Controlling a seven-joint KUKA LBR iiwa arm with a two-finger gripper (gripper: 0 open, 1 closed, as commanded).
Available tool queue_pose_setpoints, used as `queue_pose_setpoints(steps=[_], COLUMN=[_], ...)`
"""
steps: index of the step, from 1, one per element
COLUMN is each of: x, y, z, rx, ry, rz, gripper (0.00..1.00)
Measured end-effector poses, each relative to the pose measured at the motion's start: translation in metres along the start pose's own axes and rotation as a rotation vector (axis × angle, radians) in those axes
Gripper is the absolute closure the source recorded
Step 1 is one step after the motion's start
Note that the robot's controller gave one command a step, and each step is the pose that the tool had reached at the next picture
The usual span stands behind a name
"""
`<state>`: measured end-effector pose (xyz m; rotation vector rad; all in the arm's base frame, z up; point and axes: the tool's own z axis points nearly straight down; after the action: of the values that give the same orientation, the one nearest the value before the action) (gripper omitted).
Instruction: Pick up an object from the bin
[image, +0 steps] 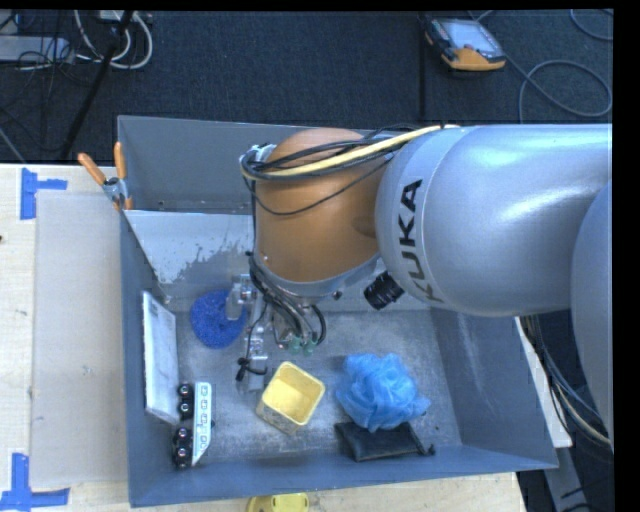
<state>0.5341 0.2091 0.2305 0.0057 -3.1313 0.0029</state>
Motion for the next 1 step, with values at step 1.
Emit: queue_pose_setpoints(steps=[1], x=[-0.0016], y=[-0.0012], z=[-0.0048], rx=[-0.002], ry=[-0.008], rz=[0.005], gripper=[0.0])
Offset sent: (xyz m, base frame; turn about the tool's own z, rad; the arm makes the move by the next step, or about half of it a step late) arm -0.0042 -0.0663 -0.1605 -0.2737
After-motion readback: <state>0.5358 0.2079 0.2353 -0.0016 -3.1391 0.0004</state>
